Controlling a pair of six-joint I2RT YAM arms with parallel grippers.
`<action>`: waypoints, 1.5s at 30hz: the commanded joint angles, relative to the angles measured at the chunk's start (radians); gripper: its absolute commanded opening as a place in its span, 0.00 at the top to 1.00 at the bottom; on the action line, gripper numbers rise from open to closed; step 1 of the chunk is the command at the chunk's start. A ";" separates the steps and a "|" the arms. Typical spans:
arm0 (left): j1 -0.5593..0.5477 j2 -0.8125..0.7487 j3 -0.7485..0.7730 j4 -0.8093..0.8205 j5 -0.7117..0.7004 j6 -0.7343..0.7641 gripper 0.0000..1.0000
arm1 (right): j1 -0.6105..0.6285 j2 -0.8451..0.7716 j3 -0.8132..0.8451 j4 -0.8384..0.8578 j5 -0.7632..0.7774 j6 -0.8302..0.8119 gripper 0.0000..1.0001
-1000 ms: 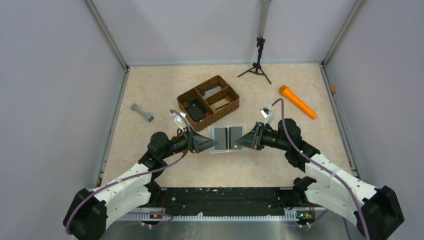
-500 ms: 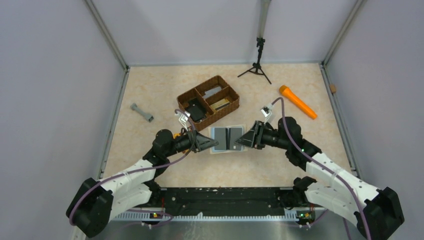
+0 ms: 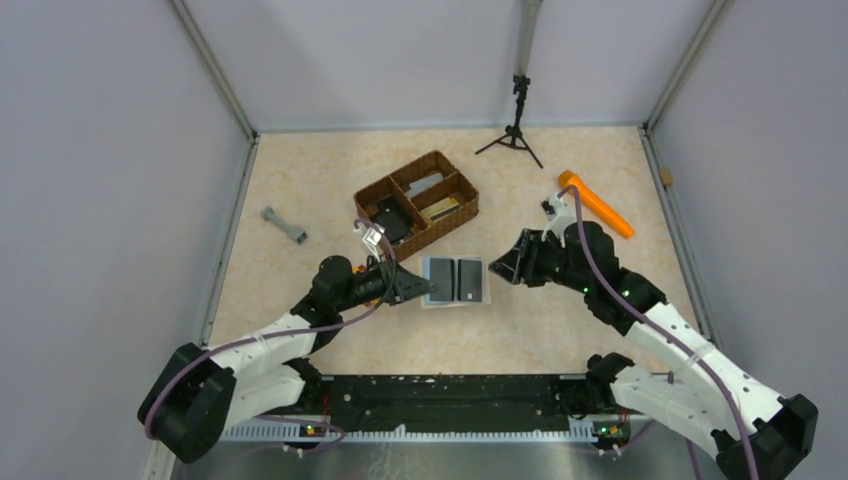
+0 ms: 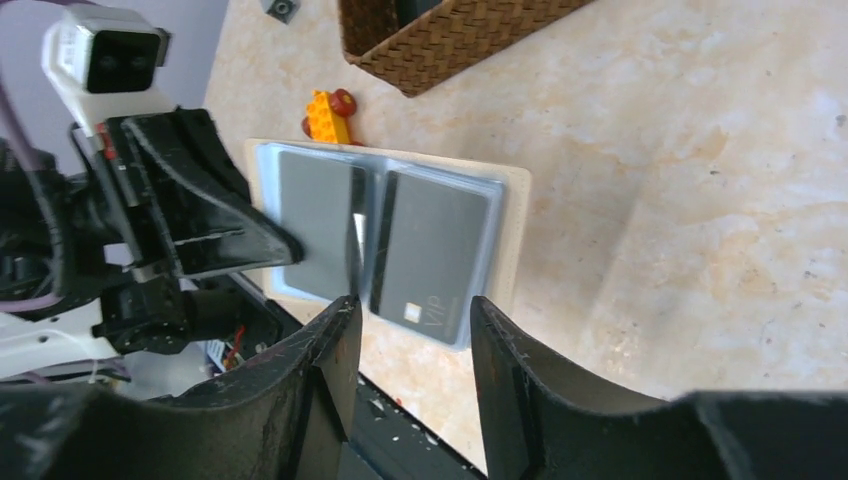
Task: Take the credit cards out of the card holder
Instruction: Remove the credit card from the card holder.
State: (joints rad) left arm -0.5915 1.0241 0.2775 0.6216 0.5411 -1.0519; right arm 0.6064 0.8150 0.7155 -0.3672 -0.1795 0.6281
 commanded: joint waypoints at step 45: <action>-0.001 0.087 0.005 0.630 0.135 -0.250 1.00 | -0.003 0.108 -0.308 1.110 -0.404 0.561 0.95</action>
State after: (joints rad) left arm -0.5915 1.1385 0.2775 1.1625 0.6762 -1.2922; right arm 0.6056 0.9287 0.3847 0.6556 -0.5770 1.1717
